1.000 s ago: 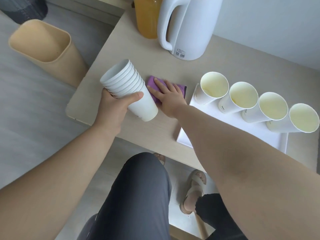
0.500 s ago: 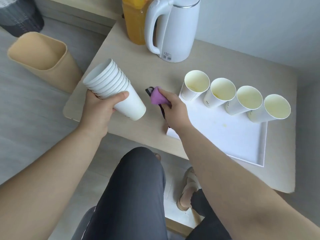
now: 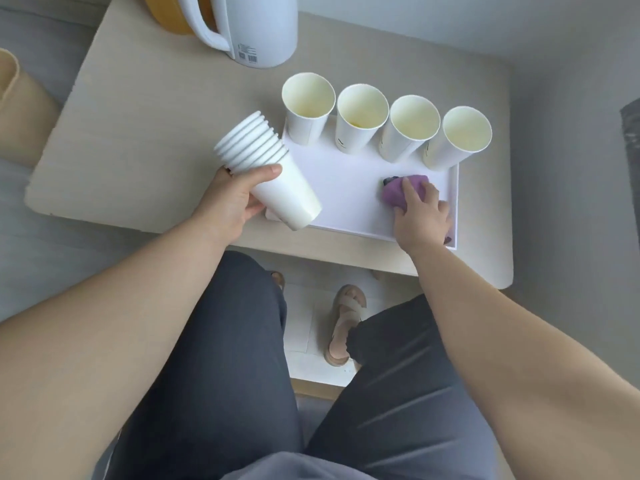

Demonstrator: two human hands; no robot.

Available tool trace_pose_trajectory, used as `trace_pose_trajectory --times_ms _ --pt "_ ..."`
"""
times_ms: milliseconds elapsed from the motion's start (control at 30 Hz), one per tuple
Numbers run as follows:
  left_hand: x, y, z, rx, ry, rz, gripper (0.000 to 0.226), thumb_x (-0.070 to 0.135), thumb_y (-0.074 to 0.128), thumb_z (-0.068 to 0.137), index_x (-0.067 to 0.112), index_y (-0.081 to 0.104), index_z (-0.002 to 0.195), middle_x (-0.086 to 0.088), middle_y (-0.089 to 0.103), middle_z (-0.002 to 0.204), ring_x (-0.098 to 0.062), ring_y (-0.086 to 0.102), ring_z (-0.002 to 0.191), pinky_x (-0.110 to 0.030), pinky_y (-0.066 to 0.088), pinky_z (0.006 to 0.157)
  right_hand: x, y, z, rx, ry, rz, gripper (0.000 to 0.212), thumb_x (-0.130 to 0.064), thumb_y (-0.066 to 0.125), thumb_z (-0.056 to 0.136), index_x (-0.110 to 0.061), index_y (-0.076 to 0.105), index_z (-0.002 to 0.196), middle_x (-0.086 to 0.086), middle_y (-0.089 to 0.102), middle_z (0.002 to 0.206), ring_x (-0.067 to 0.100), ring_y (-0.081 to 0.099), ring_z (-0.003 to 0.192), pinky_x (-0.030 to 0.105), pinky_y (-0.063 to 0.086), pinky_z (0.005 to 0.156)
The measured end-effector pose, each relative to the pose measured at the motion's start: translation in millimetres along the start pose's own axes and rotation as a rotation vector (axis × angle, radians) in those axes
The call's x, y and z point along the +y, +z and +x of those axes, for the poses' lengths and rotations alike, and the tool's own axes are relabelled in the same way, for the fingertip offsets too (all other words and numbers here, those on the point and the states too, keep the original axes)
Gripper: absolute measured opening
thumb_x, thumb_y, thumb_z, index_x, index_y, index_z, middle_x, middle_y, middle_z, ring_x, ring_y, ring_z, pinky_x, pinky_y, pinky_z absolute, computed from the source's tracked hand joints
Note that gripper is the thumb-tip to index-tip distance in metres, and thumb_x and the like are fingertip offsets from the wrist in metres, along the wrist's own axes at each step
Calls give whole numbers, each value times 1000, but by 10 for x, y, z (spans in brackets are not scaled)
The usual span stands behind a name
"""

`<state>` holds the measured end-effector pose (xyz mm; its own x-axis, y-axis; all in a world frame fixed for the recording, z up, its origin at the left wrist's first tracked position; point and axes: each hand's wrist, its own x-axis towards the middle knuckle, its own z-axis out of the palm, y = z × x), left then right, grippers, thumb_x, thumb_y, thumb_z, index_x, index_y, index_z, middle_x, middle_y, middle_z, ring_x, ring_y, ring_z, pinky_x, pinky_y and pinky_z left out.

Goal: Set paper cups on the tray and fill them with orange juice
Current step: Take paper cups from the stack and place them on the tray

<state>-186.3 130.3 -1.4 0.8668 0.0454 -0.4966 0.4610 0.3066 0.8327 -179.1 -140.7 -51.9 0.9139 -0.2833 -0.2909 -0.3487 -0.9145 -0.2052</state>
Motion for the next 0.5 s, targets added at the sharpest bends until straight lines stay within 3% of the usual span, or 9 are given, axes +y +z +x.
trace_pose_trajectory --times_ms 133,300,433,500 --pt "-74 -46 24 -27 -40 7 53 23 70 72 18 57 123 2 67 115 -23 64 112 -42 52 92 -309 143 -115 -20 -72 -69 56 -28 39 99 -34 18 151 2 8 159 35 28 128 42 24 105" --pt "-73 -75 65 -37 -52 8 45 24 69 72 21 58 116 4 68 108 -23 66 108 -42 54 90 -512 247 -125 -14 -440 -123 61 -10 42 95 -34 26 149 1 16 158 34 31 126 39 28 101" --pt "-91 -105 87 -47 -60 16 53 26 73 67 21 58 118 5 68 109 -20 67 107 -41 54 89 -628 229 -22 -22 -253 -74 64 -8 41 93 -34 24 149 -1 13 159 34 31 126 37 26 102" --pt "-101 -101 88 -37 -57 6 50 23 71 69 21 58 118 5 69 108 -19 66 107 -39 54 88 -779 272 -81 -32 -384 -127 64 -10 40 94 -34 21 150 0 12 159 34 31 124 37 27 102"
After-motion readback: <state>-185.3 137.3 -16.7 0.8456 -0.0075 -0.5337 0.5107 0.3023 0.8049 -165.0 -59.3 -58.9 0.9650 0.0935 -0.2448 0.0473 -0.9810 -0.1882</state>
